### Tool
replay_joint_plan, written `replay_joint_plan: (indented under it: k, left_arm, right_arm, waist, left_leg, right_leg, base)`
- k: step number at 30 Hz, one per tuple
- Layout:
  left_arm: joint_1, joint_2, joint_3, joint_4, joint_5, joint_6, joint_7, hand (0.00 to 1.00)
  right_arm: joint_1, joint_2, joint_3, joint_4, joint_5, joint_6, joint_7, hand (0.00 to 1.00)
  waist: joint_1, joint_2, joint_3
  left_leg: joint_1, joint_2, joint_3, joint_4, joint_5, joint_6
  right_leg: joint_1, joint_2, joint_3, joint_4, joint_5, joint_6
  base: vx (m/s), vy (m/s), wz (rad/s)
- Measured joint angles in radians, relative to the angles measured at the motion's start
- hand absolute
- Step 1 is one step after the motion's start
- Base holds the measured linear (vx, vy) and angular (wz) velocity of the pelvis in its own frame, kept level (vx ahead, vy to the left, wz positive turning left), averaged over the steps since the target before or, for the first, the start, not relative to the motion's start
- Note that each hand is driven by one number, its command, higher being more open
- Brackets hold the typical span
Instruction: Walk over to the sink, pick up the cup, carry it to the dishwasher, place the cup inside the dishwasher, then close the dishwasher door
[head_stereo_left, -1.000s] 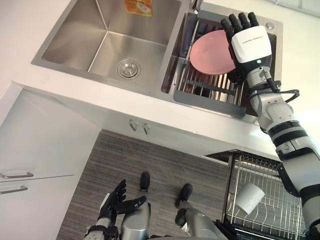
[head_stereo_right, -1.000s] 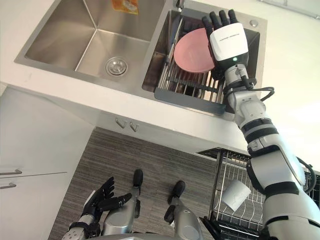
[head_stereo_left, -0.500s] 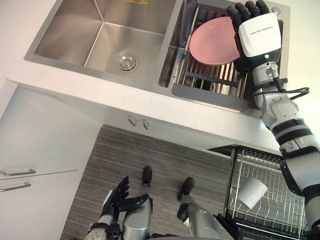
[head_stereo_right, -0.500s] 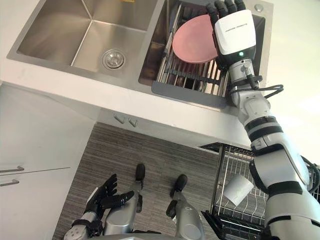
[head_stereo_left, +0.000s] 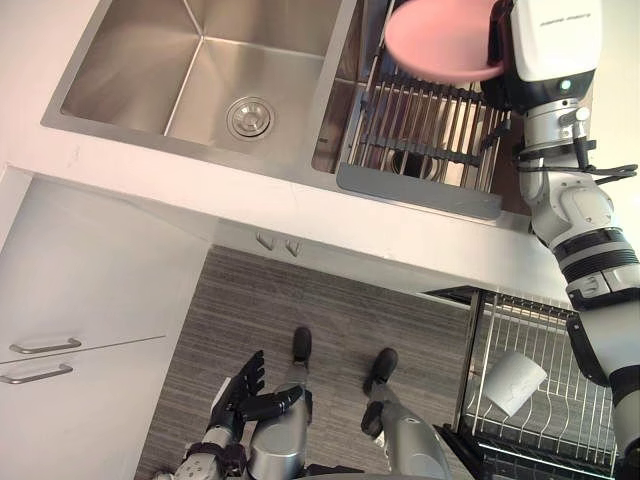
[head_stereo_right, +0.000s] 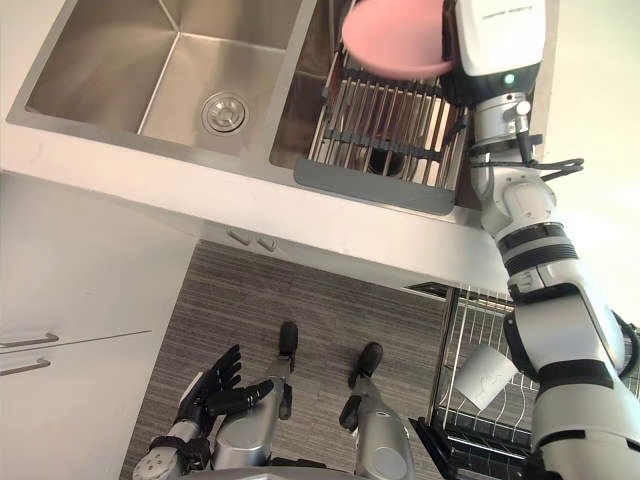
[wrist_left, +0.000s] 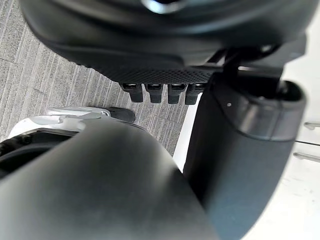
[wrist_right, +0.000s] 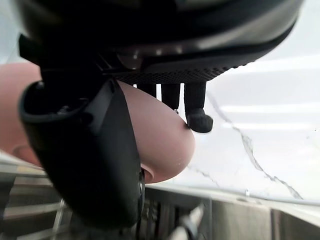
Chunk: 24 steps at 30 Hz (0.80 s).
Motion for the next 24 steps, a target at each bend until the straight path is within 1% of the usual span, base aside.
replay_joint_plan:
  k: [5,8,11,15,16,18,19,20,21,22,24]
  left_arm:
    - [0.000,0.000,-0.002,0.003,-0.001,-0.002,0.000,1.00]
    - [0.000,0.000,-0.002,0.004,0.000,-0.003,0.000,1.00]
    - [0.000,0.000,-0.011,0.008,0.001,-0.002,0.004,1.00]
    - [0.001,0.000,-0.011,0.031,0.004,0.001,0.011,1.00]
    - [0.001,0.001,-0.011,0.050,0.022,0.008,0.017,1.00]
    - [0.008,0.007,-0.011,0.063,0.031,0.014,0.027,1.00]
    - [0.018,0.012,-0.011,0.073,0.039,0.023,0.037,1.00]
    - [0.020,0.013,-0.011,0.080,0.040,0.024,0.040,1.00]
    - [0.031,0.015,-0.010,0.086,0.040,0.027,0.048,1.00]
    - [0.036,0.016,-0.010,0.086,0.040,0.028,0.052,1.00]
    - [0.045,0.019,-0.010,0.103,0.043,0.038,0.063,1.00]
  right_arm:
    - [-0.001,0.006,-0.017,-0.010,0.028,-0.008,-0.005,0.00]
    - [0.020,0.014,-0.038,-0.033,0.039,-0.023,-0.006,0.00]
    - [0.121,0.050,-0.109,-0.158,0.055,-0.033,-0.015,0.00]
    - [0.284,0.142,-0.181,-0.341,0.057,-0.053,-0.026,0.00]
    - [0.374,0.170,-0.189,-0.415,0.057,-0.061,-0.030,0.00]
    - [0.463,0.199,-0.200,-0.475,0.057,-0.073,-0.030,0.00]
    - [0.555,0.229,-0.219,-0.531,0.057,-0.085,-0.030,0.00]
    - [0.589,0.240,-0.223,-0.556,0.057,-0.089,-0.029,0.00]
    - [0.640,0.265,-0.232,-0.597,0.056,-0.104,-0.024,0.00]
    - [0.660,0.280,-0.238,-0.621,0.056,-0.111,-0.020,0.00]
    - [0.734,0.332,-0.282,-0.713,0.057,-0.140,-0.012,0.00]
  waist:
    - [0.001,0.000,0.000]
    - [-0.001,0.000,0.000]
    - [-0.005,-0.001,-0.002]
    - [-0.020,-0.010,-0.019]
    - [-0.037,-0.017,-0.041]
    - [-0.055,-0.028,-0.065]
    - [-0.061,-0.040,-0.100]
    - [-0.062,-0.044,-0.112]
    - [-0.070,-0.052,-0.137]
    - [-0.074,-0.055,-0.144]
    - [-0.096,-0.062,-0.169]
  left_leg:
    - [0.000,-0.002,0.000,0.000,0.000,0.000]
    - [0.007,0.000,0.003,0.000,0.000,0.000]
    - [0.035,0.001,0.012,0.000,-0.005,0.001]
    - [0.084,0.000,0.050,-0.005,-0.019,0.003]
    - [0.098,0.000,0.057,-0.005,-0.021,0.002]
    - [0.113,0.000,0.062,-0.005,-0.026,0.001]
    - [0.124,0.000,0.074,-0.006,-0.032,-0.002]
    - [0.129,0.000,0.082,-0.006,-0.034,-0.002]
    - [0.139,0.004,0.098,-0.006,-0.049,-0.003]
    - [0.146,0.004,0.106,-0.006,-0.055,-0.001]
    - [0.177,0.003,0.128,-0.006,-0.068,0.001]
  right_leg:
    - [0.000,-0.001,0.000,0.000,0.000,0.000]
    - [0.005,0.000,0.004,0.000,0.000,0.000]
    - [0.027,0.001,0.018,0.000,0.000,0.000]
    - [0.058,0.000,0.054,0.000,-0.001,0.001]
    - [0.069,-0.004,0.060,0.000,-0.002,0.003]
    - [0.081,-0.004,0.065,0.000,-0.005,0.007]
    - [0.085,-0.003,0.078,0.000,-0.006,0.008]
    - [0.087,-0.003,0.084,0.000,-0.007,0.009]
    - [0.090,-0.002,0.100,-0.004,-0.015,0.018]
    - [0.094,-0.002,0.108,-0.006,-0.015,0.018]
    - [0.119,-0.001,0.128,-0.015,-0.014,0.019]
  base:
    - [0.03,0.027,0.01]
    - [0.00,0.000,-0.02]
    - [0.02,0.020,-0.10]
    - [0.02,0.049,-0.27]
    - [0.01,0.049,-0.18]
    - [0.01,0.040,-0.16]
    - [0.01,0.029,-0.21]
    - [0.02,0.031,-0.35]
    - [0.02,0.021,-0.32]
    - [0.02,0.020,-0.38]
    - [0.02,0.015,-0.31]
